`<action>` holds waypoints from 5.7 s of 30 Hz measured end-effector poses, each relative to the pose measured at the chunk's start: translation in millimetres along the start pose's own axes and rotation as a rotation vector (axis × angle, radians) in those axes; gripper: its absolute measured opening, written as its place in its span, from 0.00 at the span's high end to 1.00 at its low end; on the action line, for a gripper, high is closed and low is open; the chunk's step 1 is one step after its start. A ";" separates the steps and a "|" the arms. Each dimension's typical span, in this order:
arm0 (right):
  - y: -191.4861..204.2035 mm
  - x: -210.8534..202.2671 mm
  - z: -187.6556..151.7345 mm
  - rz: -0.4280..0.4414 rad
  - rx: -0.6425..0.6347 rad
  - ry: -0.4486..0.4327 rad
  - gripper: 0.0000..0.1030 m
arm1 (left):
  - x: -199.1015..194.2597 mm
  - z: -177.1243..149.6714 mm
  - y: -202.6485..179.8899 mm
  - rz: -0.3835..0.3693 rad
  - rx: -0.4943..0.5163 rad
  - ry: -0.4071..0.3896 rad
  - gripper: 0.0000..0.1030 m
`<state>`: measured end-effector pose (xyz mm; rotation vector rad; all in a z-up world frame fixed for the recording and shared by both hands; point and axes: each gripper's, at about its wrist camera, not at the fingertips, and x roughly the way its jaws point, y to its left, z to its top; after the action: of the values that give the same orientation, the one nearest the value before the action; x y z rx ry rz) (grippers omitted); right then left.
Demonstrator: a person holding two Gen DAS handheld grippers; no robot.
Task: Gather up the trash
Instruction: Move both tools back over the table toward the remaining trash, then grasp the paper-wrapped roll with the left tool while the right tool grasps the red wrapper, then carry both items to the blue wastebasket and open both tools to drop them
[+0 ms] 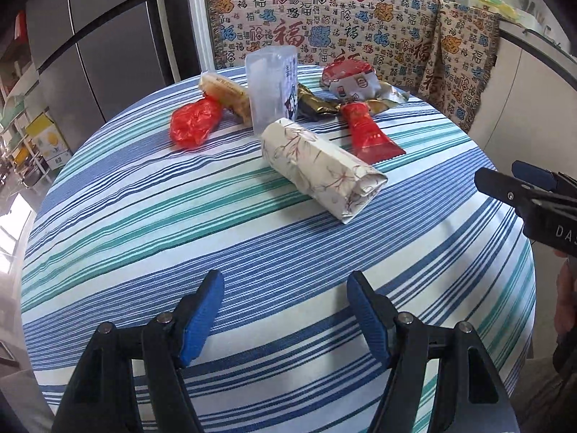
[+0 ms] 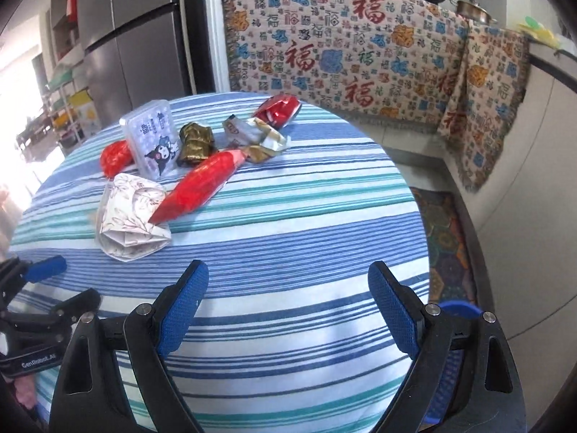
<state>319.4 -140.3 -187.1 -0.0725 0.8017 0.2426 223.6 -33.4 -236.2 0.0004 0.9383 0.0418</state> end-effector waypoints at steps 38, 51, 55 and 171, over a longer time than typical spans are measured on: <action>-0.3 41.3 21.5 0.337 0.066 0.172 0.93 | 17.6 70.2 17.6 -0.297 -0.207 -0.006 0.66; -18.4 22.3 13.6 0.206 0.012 0.150 0.39 | -32.0 48.2 40.0 -0.027 0.019 -0.018 0.69; -10.6 18.2 21.6 0.204 0.012 0.100 0.22 | -32.1 33.6 35.7 -0.021 0.033 -0.039 0.24; -325.7 -84.2 -104.6 -0.249 0.444 0.052 0.26 | 36.0 79.0 -351.9 -0.673 0.333 0.056 0.24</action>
<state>268.5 -488.3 -208.2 0.2395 0.8740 -0.1759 321.2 -382.3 -225.1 -0.0082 0.9531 -0.7398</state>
